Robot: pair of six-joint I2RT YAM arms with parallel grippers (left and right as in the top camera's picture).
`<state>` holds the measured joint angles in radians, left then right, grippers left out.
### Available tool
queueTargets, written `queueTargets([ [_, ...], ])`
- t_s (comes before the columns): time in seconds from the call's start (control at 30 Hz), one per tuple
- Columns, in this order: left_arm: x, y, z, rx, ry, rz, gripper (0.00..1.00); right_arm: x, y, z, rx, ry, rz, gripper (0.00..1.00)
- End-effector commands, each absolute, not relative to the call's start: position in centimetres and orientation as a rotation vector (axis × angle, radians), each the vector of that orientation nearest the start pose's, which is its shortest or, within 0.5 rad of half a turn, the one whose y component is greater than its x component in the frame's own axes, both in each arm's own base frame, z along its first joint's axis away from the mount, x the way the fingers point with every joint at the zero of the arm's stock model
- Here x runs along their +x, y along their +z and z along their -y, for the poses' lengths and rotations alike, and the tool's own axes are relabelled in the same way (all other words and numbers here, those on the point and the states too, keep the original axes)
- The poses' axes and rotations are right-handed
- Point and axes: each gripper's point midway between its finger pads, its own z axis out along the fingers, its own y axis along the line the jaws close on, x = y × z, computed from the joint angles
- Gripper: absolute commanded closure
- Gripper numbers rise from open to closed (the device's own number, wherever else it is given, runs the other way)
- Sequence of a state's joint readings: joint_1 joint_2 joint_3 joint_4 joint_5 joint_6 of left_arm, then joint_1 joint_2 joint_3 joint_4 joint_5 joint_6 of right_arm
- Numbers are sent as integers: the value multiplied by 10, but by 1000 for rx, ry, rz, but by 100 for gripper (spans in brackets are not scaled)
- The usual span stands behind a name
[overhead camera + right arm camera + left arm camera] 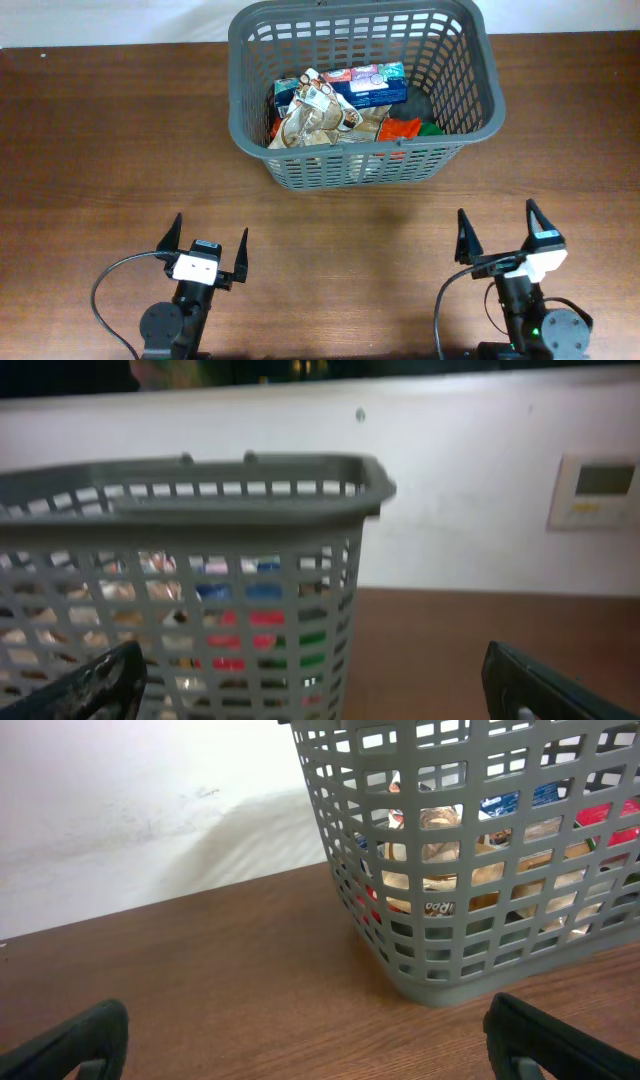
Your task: Pack container
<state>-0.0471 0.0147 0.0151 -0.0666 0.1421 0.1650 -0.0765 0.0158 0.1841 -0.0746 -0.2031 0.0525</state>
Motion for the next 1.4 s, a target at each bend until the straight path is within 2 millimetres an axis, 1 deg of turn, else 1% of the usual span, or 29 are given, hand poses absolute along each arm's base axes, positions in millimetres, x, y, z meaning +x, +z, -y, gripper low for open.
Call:
queueTargets([
  [0.0,243,160,33,280,-5,-1611,1,233,228,-16,-58,132,-1495,1],
  [0.47,243,160,33,280,-5,-1611,1,244,169,-16,-44,150,-1618,1],
  [0.57,243,160,33,280,-5,-1611,1,244,160,-18,-48,158,-1635,1],
  [1.13,243,160,33,280,-5,-1611,1,244,160,-18,-50,160,-1635,1],
  [1.3,243,160,33,280,-5,-1611,0,243,161,-31,-93,200,-1633,1],
  [1.37,243,160,33,280,-5,-1611,1,243,161,-33,-100,206,-1632,1],
])
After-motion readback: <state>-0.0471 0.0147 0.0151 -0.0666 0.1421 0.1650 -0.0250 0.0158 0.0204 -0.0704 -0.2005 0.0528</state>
